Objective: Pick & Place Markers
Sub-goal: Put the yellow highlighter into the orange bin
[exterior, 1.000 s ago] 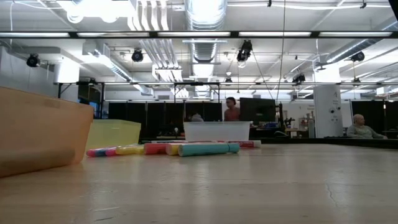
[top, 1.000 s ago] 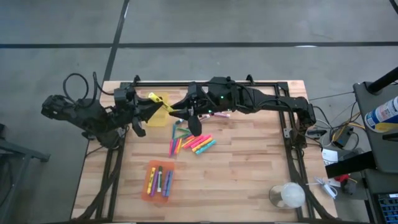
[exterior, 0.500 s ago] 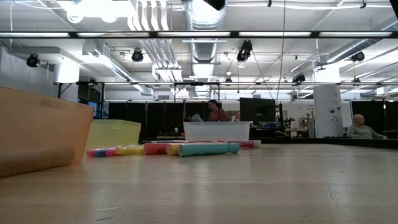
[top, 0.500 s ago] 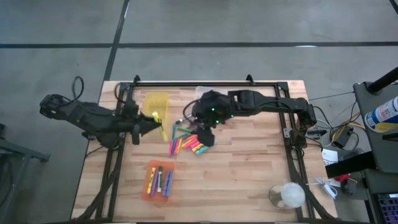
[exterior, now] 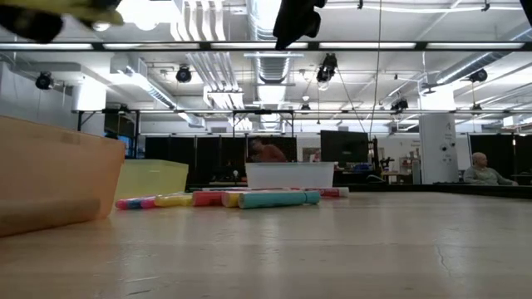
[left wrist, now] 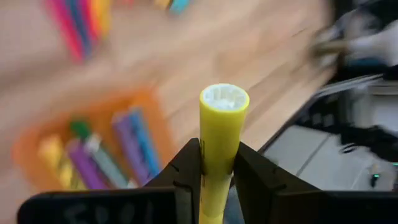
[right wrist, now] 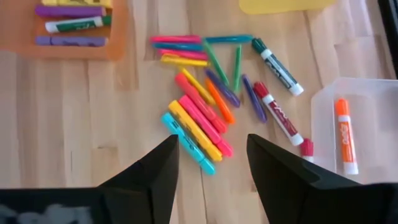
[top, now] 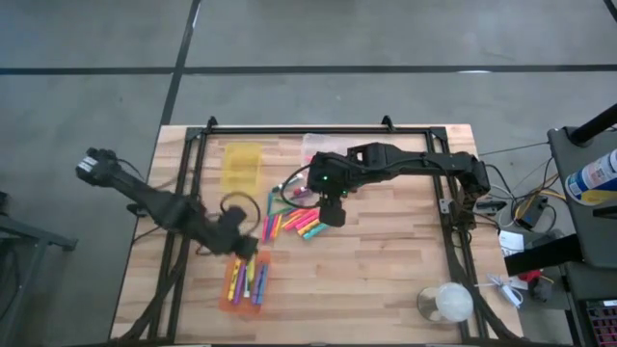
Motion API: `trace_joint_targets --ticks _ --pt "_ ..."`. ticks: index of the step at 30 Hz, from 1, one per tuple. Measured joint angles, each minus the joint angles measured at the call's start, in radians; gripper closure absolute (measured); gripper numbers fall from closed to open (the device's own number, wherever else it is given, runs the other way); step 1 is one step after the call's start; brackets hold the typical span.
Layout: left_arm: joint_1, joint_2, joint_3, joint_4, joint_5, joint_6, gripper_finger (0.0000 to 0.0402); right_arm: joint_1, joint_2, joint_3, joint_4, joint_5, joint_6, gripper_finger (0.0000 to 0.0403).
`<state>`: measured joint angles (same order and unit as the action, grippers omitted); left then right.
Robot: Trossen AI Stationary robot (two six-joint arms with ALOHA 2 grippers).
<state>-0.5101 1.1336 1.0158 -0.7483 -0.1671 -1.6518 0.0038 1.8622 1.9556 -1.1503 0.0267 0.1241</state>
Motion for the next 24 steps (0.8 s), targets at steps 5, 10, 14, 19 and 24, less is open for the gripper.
trace_joint_targets --ticks 5,10,14,19,24 --pt "-0.052 0.094 -0.042 0.032 0.085 -0.17 0.0331 0.001 -0.001 -0.015 0.001 -0.001 -0.026 0.023" --pt "-0.052 0.17 -0.057 0.119 0.133 -0.234 0.0331 0.003 -0.001 -0.041 0.001 -0.001 -0.073 0.0232" --pt "-0.052 0.223 -0.063 0.109 0.252 -0.292 0.0331 0.003 -0.001 -0.052 -0.002 -0.002 -0.075 0.023" --pt "-0.052 0.256 -0.09 0.101 0.326 -0.278 0.0322 0.004 -0.002 -0.051 0.002 -0.002 -0.076 0.023" --pt "-0.047 0.274 -0.111 0.092 0.313 -0.243 0.0278 0.004 -0.002 -0.051 0.002 -0.002 -0.075 0.0229"
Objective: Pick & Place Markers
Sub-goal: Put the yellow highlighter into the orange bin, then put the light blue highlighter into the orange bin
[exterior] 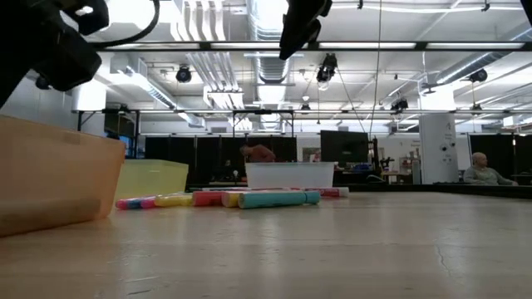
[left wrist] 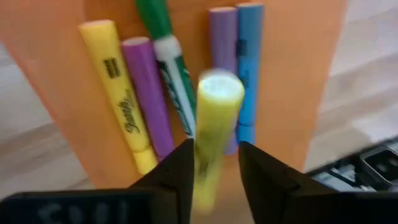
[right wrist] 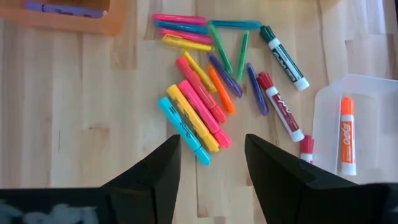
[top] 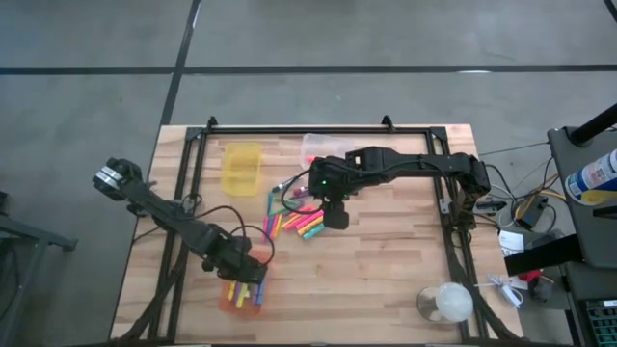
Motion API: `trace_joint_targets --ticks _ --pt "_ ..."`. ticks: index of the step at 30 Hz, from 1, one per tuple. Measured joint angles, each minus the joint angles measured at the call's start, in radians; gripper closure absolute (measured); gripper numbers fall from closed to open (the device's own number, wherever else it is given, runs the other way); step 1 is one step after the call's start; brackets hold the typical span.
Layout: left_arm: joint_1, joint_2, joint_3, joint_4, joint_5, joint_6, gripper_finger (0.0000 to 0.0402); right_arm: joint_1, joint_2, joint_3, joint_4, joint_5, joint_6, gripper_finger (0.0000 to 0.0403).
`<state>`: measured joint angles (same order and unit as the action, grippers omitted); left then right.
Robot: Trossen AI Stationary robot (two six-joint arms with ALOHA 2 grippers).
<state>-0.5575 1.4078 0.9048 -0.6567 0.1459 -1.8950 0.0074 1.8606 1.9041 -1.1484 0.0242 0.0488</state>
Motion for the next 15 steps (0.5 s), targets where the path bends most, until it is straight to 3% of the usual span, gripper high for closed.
trace_joint_targets --ticks 5,9,15 --pt "0.0 0.0 -0.015 -0.011 0.032 0.02 0.0227 0.0 0.0 0.0 0.001 0.0 0.003 0.023" --pt "0.0 -0.026 -0.018 -0.009 0.027 0.068 0.0211 0.0 0.0 -0.001 0.002 0.001 -0.004 0.023" --pt "0.002 -0.12 -0.002 -0.019 -0.142 0.156 0.0209 -0.01 0.005 -0.013 0.011 0.008 -0.038 0.0229"
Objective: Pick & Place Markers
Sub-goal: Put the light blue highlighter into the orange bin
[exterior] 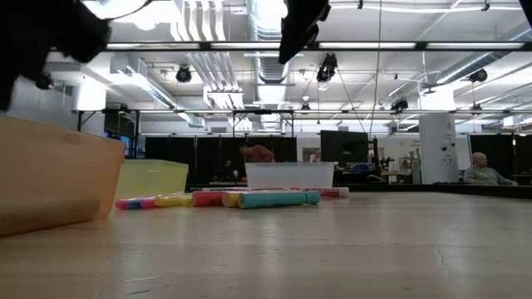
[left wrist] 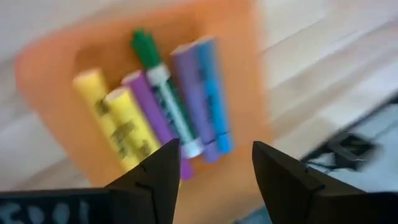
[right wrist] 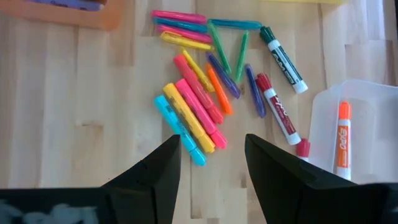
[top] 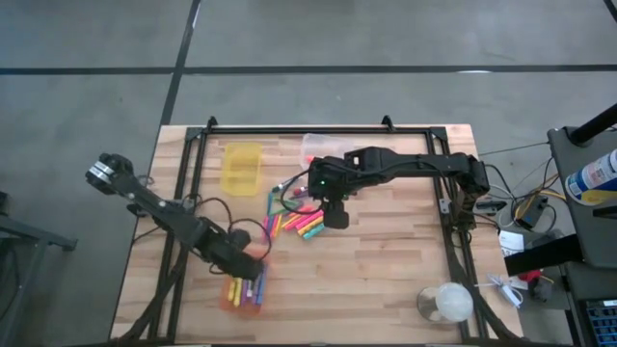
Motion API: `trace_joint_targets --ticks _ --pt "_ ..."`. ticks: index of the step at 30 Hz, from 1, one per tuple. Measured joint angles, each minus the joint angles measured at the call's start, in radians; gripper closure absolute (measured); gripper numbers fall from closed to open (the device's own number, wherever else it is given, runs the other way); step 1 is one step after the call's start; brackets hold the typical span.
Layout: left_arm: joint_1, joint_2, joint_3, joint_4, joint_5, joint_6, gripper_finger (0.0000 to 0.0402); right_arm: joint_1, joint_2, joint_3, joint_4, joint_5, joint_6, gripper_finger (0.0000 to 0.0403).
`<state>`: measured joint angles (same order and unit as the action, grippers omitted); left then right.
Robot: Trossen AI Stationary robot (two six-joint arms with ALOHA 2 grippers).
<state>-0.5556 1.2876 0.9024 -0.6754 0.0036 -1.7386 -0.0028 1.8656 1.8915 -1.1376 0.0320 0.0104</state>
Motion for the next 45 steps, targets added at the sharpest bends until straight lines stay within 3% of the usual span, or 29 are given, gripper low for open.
trace_joint_targets --ticks 8,12,18,22,26,33,45 --pt "0.004 -0.215 0.055 0.005 -0.293 0.158 0.0209 -0.02 0.0 -0.084 0.125 0.018 0.019 0.0229" --pt "0.004 -0.32 0.104 0.012 -0.453 0.302 0.0209 -0.02 0.002 -0.164 0.232 -0.067 -0.106 0.0232" --pt "0.003 -0.442 0.204 0.134 -0.646 0.611 0.0209 -0.017 0.002 -0.317 0.334 -0.073 -0.154 0.0239" --pt "0.003 -0.483 0.25 0.297 -0.655 0.862 0.0209 -0.018 0.002 -0.431 0.447 -0.069 -0.119 0.0239" --pt "0.003 -0.5 0.286 0.343 -0.567 0.965 0.0209 -0.017 0.003 -0.51 0.489 -0.069 -0.139 0.0244" --pt "0.003 -0.509 0.305 0.344 -0.519 1.014 0.0209 -0.016 0.003 -0.58 0.494 -0.067 -0.143 0.0259" --pt "0.004 -0.512 0.304 0.344 -0.586 1.068 0.0209 -0.017 0.003 -0.657 0.578 -0.084 -0.172 0.0275"
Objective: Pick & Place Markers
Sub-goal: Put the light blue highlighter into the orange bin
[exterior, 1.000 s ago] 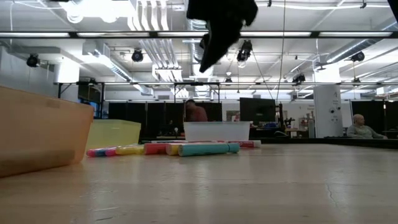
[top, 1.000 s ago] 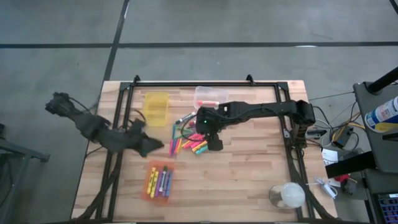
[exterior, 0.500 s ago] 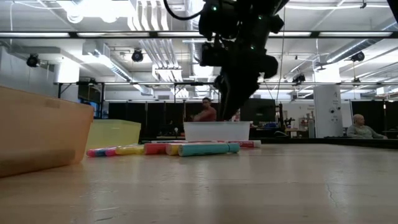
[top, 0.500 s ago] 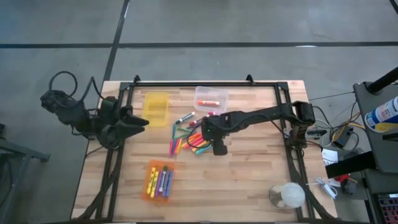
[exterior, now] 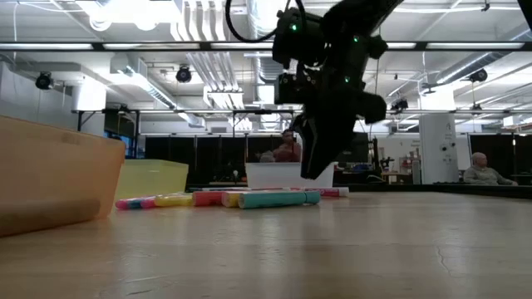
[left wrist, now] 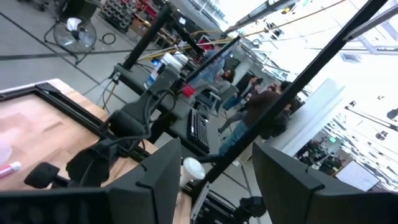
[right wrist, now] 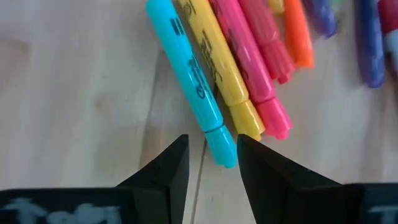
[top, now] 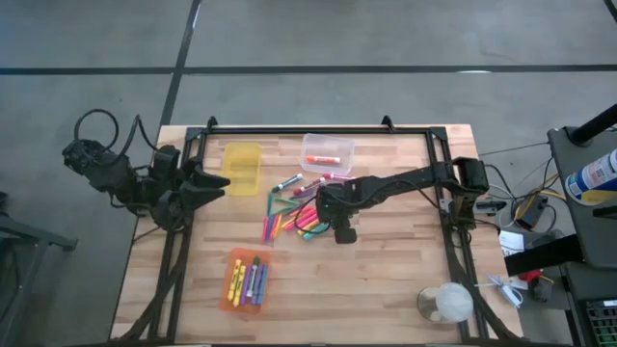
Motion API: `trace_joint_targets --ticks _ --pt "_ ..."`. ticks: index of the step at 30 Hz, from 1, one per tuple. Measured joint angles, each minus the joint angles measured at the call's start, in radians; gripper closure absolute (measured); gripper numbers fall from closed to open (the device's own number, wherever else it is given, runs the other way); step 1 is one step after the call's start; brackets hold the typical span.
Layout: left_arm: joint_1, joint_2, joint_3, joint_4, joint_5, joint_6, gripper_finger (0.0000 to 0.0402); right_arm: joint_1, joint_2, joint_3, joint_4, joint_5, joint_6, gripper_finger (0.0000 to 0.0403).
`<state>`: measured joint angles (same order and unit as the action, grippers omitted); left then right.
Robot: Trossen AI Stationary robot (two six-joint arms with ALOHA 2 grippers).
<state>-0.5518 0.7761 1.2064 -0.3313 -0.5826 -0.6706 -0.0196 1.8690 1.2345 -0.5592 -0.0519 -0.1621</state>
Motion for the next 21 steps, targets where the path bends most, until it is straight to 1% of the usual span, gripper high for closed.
trace_joint_targets --ticks 4,10,16,21 --pt "0.0 0.0 0.0 0.0 0.0 -0.001 0.0209 0.002 -0.001 -0.011 0.023 -0.001 0.02 0.0275" --pt "0.0 0.0 0.0 0.0 0.0 -0.002 0.0209 0.007 -0.001 -0.02 0.057 -0.002 -0.054 0.0275" --pt "0.0 0.0 0.0 0.001 0.001 -0.004 0.0209 0.009 -0.002 -0.061 0.076 -0.002 -0.163 0.0275" --pt "0.0 0.0 0.0 0.002 0.001 -0.009 0.0209 0.009 -0.002 -0.092 0.094 -0.001 -0.214 0.0275"
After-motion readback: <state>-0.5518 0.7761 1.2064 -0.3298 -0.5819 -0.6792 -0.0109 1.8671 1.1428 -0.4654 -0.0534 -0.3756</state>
